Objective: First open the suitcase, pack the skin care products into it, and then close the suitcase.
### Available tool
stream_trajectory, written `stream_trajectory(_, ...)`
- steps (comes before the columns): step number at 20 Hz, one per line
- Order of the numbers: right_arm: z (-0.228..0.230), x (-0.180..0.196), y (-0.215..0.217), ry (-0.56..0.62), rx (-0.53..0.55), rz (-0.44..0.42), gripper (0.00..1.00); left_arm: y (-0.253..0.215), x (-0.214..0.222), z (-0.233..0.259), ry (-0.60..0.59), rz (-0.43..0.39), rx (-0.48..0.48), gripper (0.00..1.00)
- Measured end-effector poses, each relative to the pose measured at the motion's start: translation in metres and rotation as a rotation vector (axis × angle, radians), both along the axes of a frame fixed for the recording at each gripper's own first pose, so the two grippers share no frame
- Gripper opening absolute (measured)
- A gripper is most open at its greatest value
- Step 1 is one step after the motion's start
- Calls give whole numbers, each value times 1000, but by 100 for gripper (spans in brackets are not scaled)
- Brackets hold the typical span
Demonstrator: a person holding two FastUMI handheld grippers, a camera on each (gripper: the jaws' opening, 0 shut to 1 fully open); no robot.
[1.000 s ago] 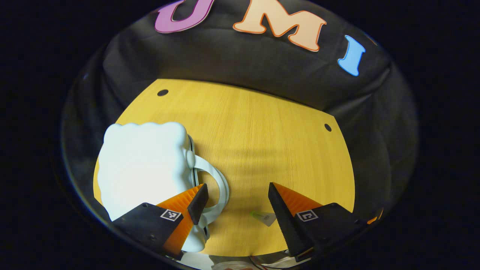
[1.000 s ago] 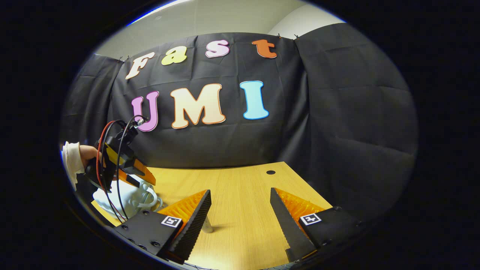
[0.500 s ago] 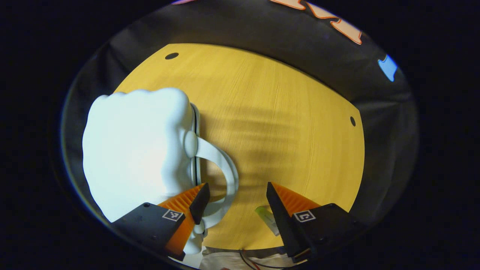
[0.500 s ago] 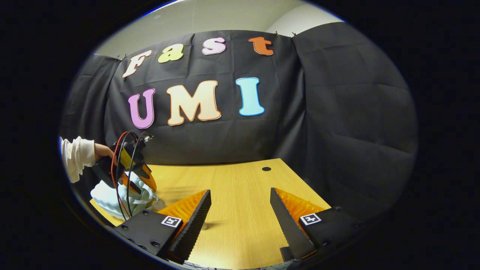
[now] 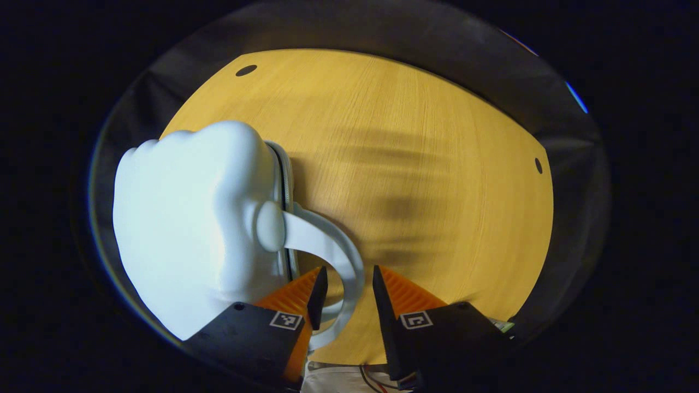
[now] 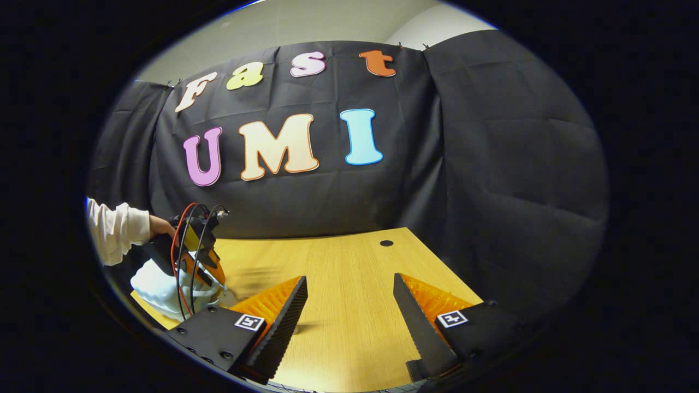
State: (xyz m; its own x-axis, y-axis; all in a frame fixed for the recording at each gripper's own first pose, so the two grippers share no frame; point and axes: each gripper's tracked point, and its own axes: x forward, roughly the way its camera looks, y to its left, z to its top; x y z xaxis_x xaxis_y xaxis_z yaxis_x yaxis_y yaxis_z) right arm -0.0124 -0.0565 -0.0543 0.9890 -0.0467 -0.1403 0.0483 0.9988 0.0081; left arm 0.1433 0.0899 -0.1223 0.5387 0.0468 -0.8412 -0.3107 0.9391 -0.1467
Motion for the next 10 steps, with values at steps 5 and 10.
stream_trajectory(5, -4, 3, -7, 16, 5, -18, 98, 1, 7, -7, 64, -35, 55, 34)
stream_trajectory(10, -7, 4, -12, 23, 2, -34, 98, 2, 11, -18, 98, -34, 43, 29)
